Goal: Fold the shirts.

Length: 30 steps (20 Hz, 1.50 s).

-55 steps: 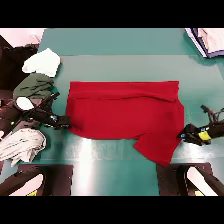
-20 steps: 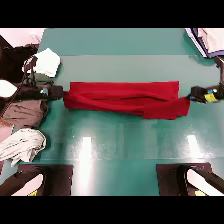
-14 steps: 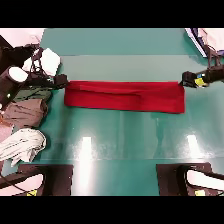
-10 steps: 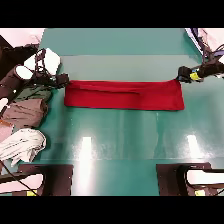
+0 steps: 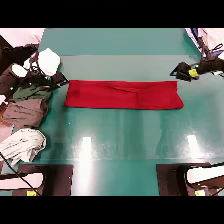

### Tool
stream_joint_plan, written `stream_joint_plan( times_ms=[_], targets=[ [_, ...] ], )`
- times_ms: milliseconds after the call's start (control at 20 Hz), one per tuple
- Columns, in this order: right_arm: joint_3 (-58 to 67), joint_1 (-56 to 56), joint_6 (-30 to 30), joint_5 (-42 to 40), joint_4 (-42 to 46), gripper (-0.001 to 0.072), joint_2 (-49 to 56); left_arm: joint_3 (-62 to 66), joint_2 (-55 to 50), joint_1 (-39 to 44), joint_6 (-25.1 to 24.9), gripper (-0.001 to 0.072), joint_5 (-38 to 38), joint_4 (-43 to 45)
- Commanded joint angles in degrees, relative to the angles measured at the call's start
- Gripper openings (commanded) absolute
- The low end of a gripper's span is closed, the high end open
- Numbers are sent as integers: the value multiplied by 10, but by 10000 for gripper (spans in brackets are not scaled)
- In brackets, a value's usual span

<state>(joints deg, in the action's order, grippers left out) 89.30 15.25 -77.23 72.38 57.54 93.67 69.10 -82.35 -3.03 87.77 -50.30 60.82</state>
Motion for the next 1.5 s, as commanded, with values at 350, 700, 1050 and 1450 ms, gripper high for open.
stream_joint_plan(
  times_ms=[350,700,1050,1450],
  targets=[
    [-101,127,97,56,-37,666,37,4,-1,71,-27,24,-68,-4],
    [-80,94,155,97,-141,665,128,4,-1,98,-27,24,-70,-7],
    [-43,51,158,98,-142,122,129,4,-3,98,-27,24,-70,-8],
    [-30,45,124,100,-145,11,27,64,-23,112,-27,22,-2,-85]
  ],
)
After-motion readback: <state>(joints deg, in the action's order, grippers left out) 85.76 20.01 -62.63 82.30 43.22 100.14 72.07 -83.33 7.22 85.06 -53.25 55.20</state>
